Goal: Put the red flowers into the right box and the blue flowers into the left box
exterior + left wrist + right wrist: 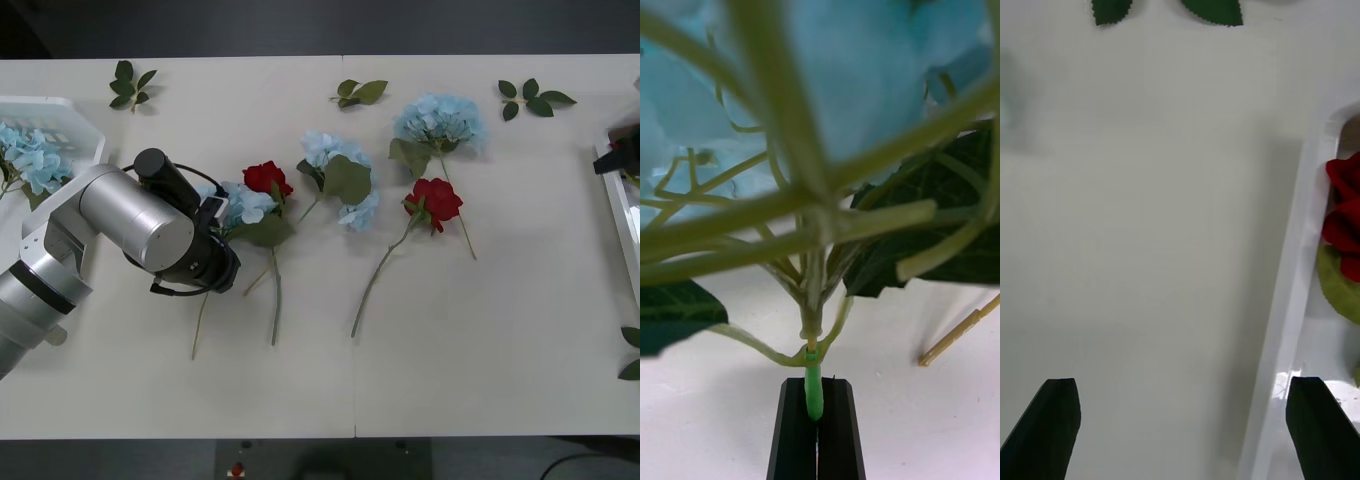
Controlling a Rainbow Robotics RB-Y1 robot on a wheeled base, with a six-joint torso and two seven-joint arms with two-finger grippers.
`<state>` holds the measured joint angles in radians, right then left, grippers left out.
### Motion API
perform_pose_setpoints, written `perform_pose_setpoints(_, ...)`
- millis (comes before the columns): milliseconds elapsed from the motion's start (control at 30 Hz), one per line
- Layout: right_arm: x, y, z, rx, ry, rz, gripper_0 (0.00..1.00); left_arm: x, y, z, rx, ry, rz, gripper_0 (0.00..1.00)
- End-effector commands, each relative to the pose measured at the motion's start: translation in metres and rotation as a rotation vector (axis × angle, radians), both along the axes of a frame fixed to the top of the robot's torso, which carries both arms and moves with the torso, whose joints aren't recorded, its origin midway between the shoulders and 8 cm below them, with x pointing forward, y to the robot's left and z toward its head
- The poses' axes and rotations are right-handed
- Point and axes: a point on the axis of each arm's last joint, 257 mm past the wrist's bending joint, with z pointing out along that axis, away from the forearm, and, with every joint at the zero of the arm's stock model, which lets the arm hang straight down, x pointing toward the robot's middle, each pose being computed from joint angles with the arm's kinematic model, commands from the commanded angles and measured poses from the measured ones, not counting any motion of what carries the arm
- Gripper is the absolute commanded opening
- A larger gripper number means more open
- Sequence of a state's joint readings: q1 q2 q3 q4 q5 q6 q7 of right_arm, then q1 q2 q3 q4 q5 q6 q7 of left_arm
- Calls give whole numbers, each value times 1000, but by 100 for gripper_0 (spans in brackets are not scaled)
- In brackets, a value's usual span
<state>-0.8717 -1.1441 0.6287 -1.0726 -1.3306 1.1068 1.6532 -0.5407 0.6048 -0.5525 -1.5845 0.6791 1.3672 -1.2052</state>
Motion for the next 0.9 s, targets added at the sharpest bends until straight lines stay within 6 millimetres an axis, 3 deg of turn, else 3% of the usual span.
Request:
perform_pose_setpoints(33,29,50,29,18,-22,-23,80,18,-7,27,-2,-67,-14,0)
perform_pose_setpoints(267,55,112,29,-106,-30,-6,80,24,-6,62,20,-147,-68,0)
perform_pose_setpoints(533,72,177,8,-194,-66,81,80,21,14,114,53,-183,-82,0)
perform_pose_setpoints(700,79,205,-11,-215,-88,115,80,20,39,145,41,-169,-94,0)
perform_pose_setpoints(900,86,219,-33,-201,-102,111,79,23,75,170,77,-186,-101,0)
